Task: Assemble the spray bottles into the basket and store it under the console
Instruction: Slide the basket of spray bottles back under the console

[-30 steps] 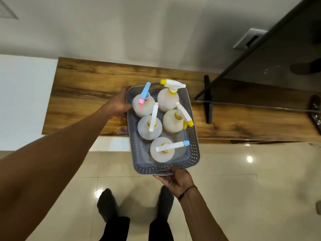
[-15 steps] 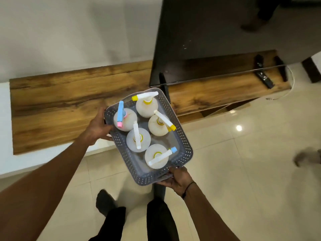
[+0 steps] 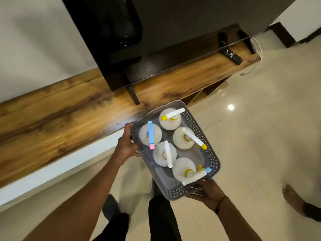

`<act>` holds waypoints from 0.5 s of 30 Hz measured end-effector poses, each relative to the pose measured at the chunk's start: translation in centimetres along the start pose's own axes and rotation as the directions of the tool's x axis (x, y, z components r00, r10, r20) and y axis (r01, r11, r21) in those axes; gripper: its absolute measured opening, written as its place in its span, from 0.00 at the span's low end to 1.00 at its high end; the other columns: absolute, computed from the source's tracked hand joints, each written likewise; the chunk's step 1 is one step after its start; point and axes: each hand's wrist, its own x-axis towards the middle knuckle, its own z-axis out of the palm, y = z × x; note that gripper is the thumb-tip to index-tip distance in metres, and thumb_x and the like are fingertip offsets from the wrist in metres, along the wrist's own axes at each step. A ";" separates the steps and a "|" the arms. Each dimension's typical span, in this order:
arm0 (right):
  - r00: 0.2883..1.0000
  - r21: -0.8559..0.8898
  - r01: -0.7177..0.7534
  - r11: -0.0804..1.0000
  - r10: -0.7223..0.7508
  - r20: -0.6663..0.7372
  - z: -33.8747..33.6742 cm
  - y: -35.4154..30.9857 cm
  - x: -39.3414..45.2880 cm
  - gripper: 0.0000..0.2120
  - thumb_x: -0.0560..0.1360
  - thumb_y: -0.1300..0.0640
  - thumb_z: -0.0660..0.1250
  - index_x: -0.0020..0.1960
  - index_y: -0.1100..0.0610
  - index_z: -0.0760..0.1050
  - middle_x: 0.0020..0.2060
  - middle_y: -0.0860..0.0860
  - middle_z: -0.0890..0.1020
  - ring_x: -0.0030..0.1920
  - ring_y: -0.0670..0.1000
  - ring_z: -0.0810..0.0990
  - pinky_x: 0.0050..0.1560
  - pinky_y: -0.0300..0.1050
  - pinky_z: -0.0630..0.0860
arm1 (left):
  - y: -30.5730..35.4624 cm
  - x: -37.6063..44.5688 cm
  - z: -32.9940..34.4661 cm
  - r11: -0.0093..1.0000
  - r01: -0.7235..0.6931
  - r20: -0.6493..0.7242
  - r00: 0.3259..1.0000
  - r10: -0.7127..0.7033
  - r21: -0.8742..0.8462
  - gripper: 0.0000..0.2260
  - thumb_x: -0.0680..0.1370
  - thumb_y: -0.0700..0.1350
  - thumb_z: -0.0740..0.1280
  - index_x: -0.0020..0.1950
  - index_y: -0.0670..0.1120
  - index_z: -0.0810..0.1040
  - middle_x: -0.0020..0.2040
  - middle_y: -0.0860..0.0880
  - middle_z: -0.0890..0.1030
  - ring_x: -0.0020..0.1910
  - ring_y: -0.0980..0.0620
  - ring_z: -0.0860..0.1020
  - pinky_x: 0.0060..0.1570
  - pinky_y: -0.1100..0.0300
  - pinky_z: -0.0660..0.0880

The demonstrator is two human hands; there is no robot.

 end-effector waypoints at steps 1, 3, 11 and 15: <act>1.000 0.006 -0.001 1.000 0.001 -0.007 -0.8 0.1 0.4 0.15 0.83 0.63 0.64 0.67 0.69 0.74 0.47 0.68 0.84 0.40 0.65 0.87 0.51 0.69 0.82 | -0.1 0.4 1.1 1.000 0.010 0.006 1.000 -0.010 0.006 0.32 0.79 0.33 0.70 0.75 0.58 0.64 0.64 0.40 0.78 0.58 0.35 0.81 0.40 0.34 0.85; 1.000 0.023 -0.002 1.000 0.003 -0.020 -2.3 0.5 1.6 0.15 0.84 0.63 0.63 0.67 0.68 0.74 0.48 0.68 0.84 0.40 0.64 0.86 0.53 0.70 0.81 | -0.9 1.6 3.4 0.999 0.031 0.028 0.999 -0.032 0.011 0.32 0.79 0.34 0.72 0.76 0.57 0.64 0.68 0.40 0.76 0.63 0.35 0.79 0.42 0.33 0.84; 0.997 0.047 -0.053 0.997 0.055 -0.047 -5.5 3.0 9.5 0.12 0.85 0.64 0.59 0.65 0.67 0.75 0.47 0.68 0.85 0.41 0.65 0.86 0.48 0.66 0.83 | -6.9 7.2 8.8 0.993 0.057 0.023 0.998 -0.060 0.100 0.37 0.78 0.35 0.75 0.79 0.56 0.61 0.76 0.43 0.72 0.73 0.38 0.74 0.52 0.34 0.83; 0.997 0.058 -0.057 0.997 0.059 -0.038 -6.1 3.7 14.3 0.11 0.85 0.64 0.59 0.63 0.67 0.76 0.41 0.64 0.86 0.36 0.61 0.87 0.42 0.63 0.86 | -9.8 10.4 10.6 0.988 0.120 0.002 0.993 -0.121 0.095 0.39 0.76 0.34 0.76 0.79 0.57 0.61 0.76 0.42 0.71 0.71 0.37 0.75 0.49 0.33 0.83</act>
